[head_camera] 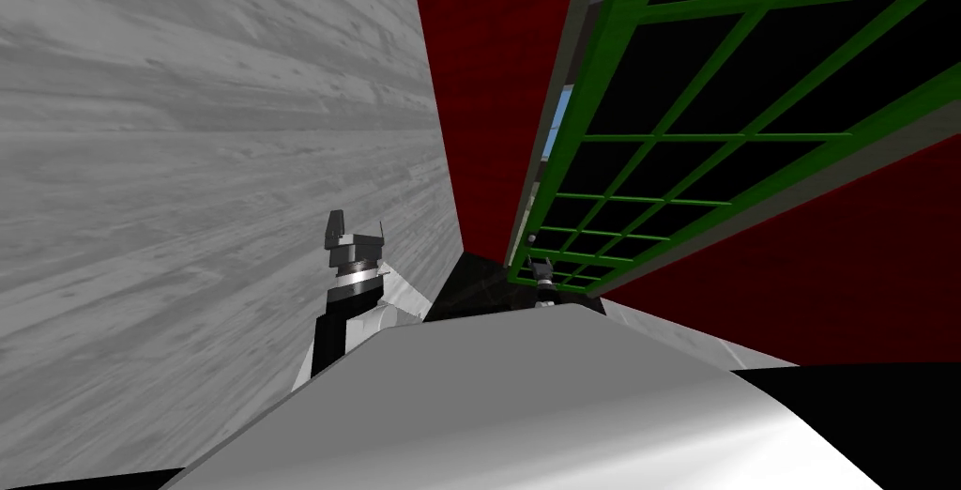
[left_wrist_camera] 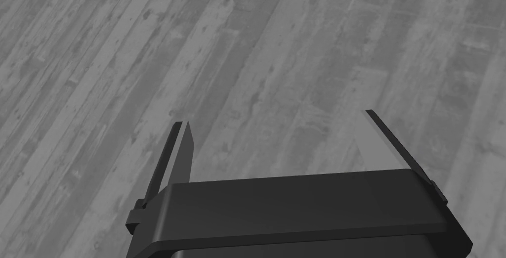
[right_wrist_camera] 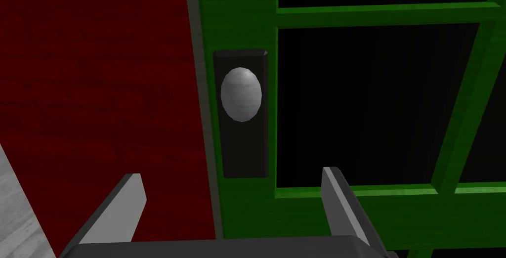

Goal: Pull the door open

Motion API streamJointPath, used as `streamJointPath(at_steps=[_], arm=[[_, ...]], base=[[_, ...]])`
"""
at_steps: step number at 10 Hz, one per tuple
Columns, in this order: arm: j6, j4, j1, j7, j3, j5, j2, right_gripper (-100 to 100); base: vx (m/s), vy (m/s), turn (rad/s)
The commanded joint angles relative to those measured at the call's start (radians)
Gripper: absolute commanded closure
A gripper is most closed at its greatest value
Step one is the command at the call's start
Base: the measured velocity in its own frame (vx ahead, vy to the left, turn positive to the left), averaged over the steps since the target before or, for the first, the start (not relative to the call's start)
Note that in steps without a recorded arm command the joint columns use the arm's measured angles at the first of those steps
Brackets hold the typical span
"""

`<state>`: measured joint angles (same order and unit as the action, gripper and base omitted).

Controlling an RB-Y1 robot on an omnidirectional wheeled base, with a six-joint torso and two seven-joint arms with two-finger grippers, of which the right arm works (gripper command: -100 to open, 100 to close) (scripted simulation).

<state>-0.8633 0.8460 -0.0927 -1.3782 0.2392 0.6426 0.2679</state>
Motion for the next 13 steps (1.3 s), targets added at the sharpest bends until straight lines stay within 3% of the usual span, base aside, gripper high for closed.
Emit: streamJointPath(at_steps=[1, 7, 9, 10, 13], arm=[[-0.005, -0.009, 0.0, -0.01, -0.007, 0.004, 0.008, -100], [-0.022, -0.041, -0.001, -0.044, -0.029, 0.018, 0.036, -100], [-0.022, -0.042, 0.001, -0.044, -0.03, 0.019, 0.036, -100], [-0.022, -0.042, 0.001, -0.044, -0.03, 0.019, 0.036, 100], [-0.022, -0.042, 0.001, -0.044, -0.03, 0.019, 0.036, 100]], base=[[0.107, 0.007, 0.103], [0.194, -0.033, 0.073], [0.13, -0.041, 0.02], [-0.016, 0.005, -0.005], [-0.022, 0.003, 0.0]])
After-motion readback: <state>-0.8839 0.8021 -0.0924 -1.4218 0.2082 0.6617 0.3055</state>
